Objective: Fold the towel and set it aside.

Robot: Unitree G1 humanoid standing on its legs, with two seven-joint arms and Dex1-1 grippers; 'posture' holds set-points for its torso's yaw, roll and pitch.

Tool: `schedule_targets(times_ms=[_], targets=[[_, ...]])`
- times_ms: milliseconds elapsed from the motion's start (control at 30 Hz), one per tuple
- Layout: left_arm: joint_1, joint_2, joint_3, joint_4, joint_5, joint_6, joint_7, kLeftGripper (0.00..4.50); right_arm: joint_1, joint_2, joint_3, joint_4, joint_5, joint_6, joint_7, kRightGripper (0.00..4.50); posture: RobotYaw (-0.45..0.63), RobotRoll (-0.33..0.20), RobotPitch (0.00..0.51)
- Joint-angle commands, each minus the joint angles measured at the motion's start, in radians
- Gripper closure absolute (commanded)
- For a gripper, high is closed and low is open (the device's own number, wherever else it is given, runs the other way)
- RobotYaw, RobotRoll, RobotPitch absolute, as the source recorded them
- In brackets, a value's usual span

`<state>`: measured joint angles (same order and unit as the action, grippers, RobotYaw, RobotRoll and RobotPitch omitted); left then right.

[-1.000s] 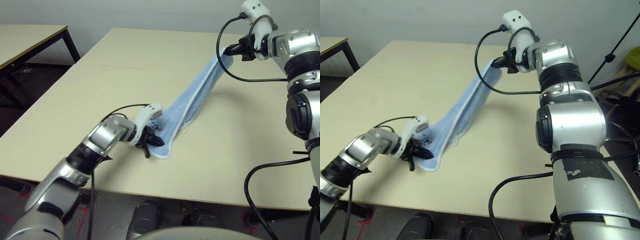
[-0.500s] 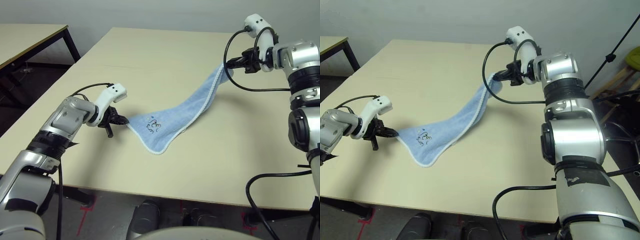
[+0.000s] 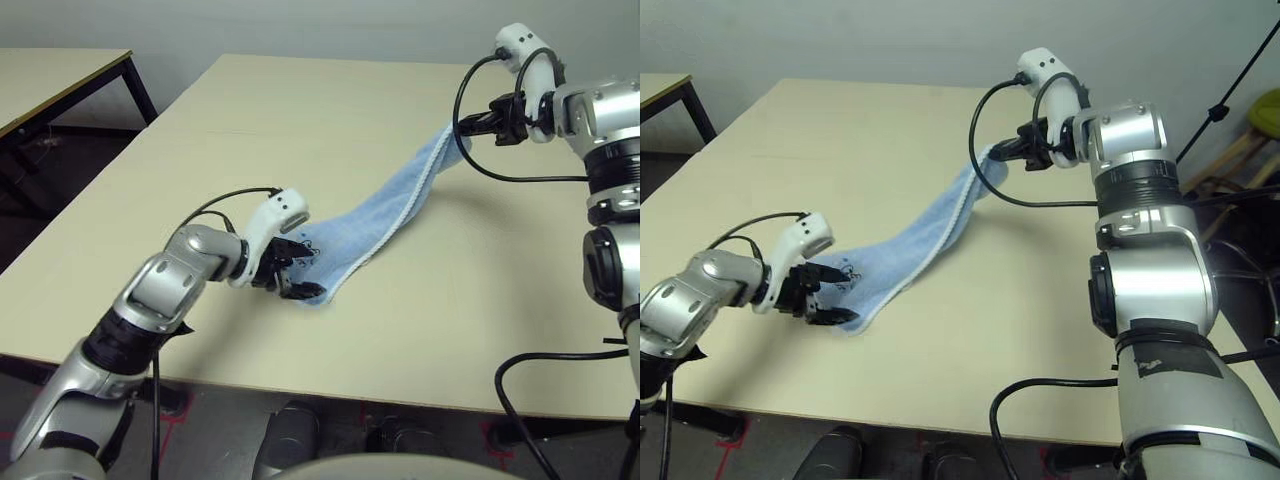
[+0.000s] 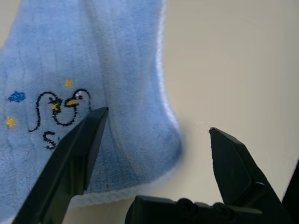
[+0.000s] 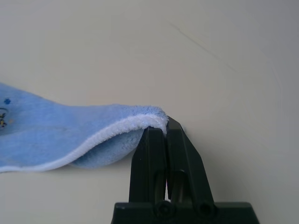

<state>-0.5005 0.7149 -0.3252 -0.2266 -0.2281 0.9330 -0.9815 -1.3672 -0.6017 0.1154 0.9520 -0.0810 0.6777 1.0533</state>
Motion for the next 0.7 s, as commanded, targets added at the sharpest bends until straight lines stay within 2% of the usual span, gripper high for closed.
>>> schedule_targets(times_ms=[33,333,700], targets=[[-0.036,-0.007,-0.005,0.028,-0.009,0.037,0.009,0.01,-0.048,0.026,0.011,0.072,-0.014,-0.062,-0.034,4.5,0.12,0.0,0.04],[-0.021,0.035,-0.07,0.006,0.001,0.063,0.001,0.01,-0.083,0.043,0.004,0.131,-0.005,-0.108,-0.058,4.5,0.09,0.0,0.028],[0.028,0.006,-0.112,0.03,0.034,0.051,0.067,0.01,-0.092,0.034,0.002,0.145,-0.003,-0.124,-0.057,4.5,0.11,0.0,0.018]])
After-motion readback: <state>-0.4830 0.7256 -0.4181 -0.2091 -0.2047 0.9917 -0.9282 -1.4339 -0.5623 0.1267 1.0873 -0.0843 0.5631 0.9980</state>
